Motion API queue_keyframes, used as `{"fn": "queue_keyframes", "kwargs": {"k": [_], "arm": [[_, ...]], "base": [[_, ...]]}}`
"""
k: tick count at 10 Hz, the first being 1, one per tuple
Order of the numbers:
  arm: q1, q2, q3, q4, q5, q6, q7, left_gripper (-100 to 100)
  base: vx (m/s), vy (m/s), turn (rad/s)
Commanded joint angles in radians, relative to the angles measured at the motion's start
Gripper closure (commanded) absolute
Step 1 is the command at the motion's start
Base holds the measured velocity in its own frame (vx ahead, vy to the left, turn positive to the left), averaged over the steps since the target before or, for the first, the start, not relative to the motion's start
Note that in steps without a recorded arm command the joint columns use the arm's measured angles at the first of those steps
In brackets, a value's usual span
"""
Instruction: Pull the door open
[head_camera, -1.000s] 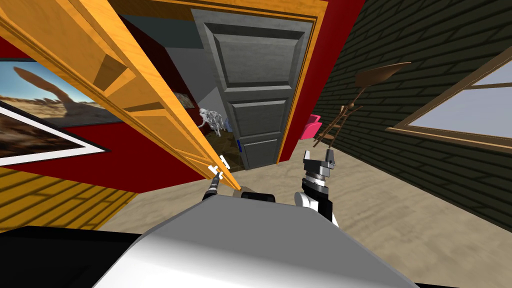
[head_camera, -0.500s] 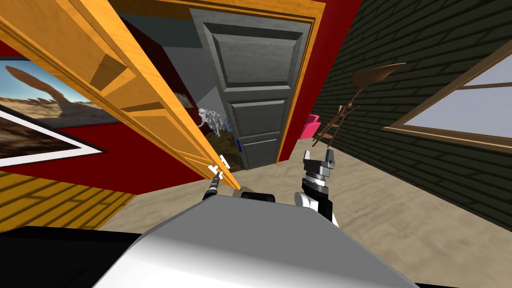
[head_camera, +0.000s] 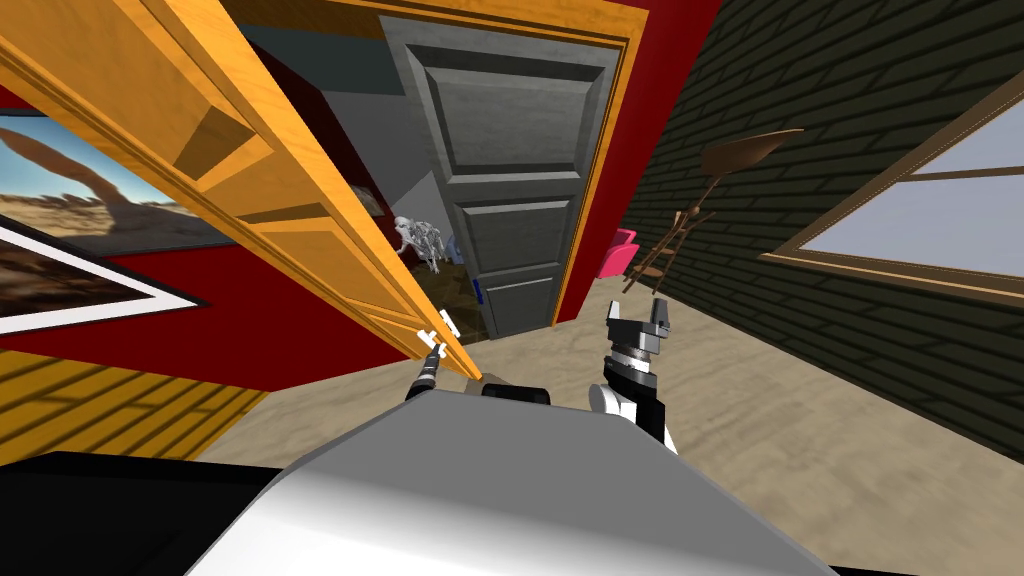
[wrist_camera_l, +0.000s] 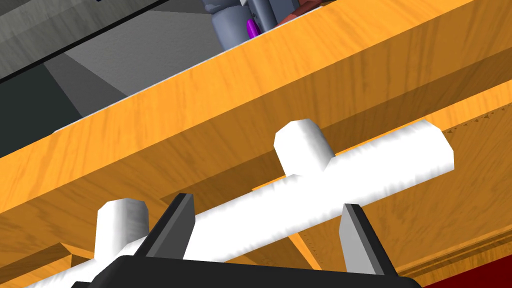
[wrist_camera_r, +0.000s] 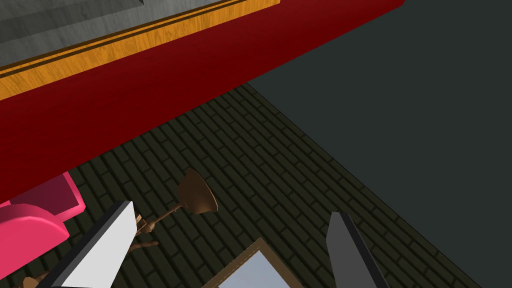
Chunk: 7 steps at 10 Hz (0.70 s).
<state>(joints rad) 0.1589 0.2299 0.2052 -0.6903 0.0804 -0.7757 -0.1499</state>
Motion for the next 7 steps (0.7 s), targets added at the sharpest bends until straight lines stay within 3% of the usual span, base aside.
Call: {"fn": "queue_keyframes", "kwargs": {"k": [1, 2, 4, 5, 7], "arm": [[-0.015, 0.021, 0.028, 0.012, 0.022, -0.011, 0.029, 100], [-0.015, 0.021, 0.028, 0.028, 0.022, -0.011, 0.029, 100], [-0.015, 0.021, 0.028, 0.012, 0.022, -0.011, 0.029, 100], [0.007, -0.002, -0.010, -0.023, 0.010, 0.007, 0.040, 100], [0.004, -0.001, -0.015, -0.023, 0.014, 0.006, 0.060, 100]], "base": [[0.000, -0.001, -0.019], [-0.003, -0.006, -0.009], [0.009, -0.002, 0.013], [-0.036, 0.000, -0.084], [-0.054, 0.008, -0.062]]}}
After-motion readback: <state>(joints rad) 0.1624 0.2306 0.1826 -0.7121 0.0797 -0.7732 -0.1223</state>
